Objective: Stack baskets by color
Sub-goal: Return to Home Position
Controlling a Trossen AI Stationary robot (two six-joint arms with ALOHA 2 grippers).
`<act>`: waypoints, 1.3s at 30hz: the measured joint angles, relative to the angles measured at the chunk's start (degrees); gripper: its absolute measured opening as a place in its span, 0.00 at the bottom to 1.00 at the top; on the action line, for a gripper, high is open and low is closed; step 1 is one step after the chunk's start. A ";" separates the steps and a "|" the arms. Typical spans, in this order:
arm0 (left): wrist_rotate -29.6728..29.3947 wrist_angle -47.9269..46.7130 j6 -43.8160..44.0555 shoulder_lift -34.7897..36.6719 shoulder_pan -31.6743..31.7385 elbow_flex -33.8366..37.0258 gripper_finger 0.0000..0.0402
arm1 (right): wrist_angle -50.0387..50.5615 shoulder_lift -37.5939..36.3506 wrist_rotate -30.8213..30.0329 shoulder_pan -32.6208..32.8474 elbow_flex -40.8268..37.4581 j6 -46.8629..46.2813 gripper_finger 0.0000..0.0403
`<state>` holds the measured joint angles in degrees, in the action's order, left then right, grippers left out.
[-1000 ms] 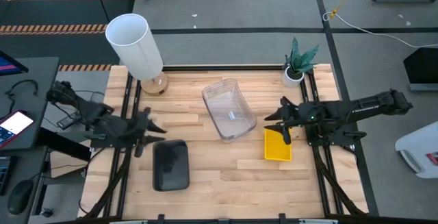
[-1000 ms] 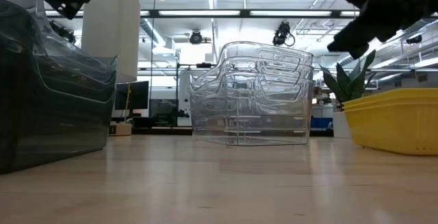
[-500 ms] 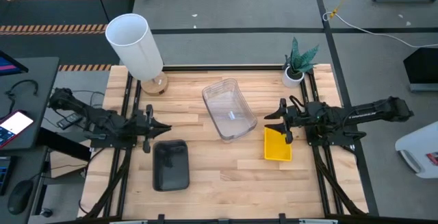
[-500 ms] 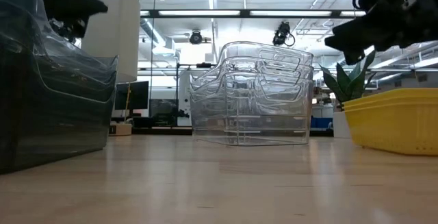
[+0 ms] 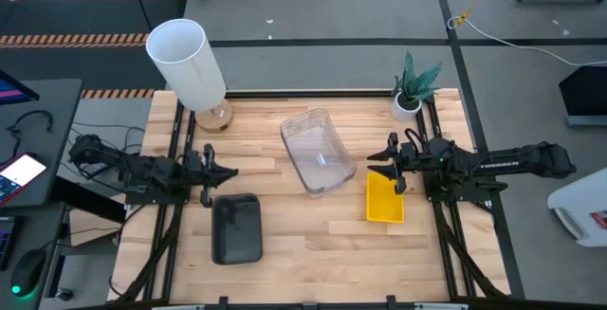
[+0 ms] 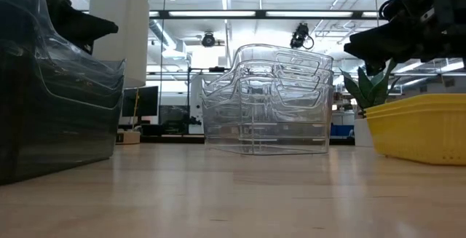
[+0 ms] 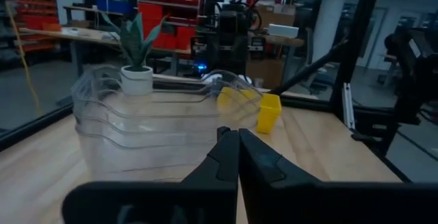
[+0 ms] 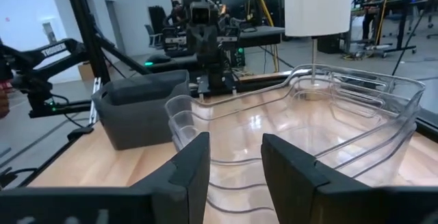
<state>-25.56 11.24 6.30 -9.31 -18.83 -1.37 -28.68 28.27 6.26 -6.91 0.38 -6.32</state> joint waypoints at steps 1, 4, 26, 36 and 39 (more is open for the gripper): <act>0.36 0.39 -0.01 0.37 0.09 0.80 0.02 | -0.13 0.00 0.00 -0.13 0.00 0.08 0.34; 1.00 -0.26 -0.50 0.78 0.15 0.86 0.02 | -0.15 0.02 -0.02 -0.40 0.00 0.28 0.34; 1.79 -0.81 -14.95 0.71 -0.83 0.90 0.03 | 2.77 0.26 -18.69 -0.42 0.00 3.51 0.33; 1.66 0.25 -14.83 0.71 -0.83 0.92 0.06 | 2.68 0.26 -18.64 -0.42 0.00 3.51 0.33; 1.66 0.42 -14.51 0.71 -0.83 0.92 0.08 | 2.68 0.26 -18.64 -0.42 0.00 3.51 0.33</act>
<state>-23.90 11.66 -8.21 -8.60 -19.66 -0.45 -26.00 28.53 -12.37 -7.33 0.38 -2.80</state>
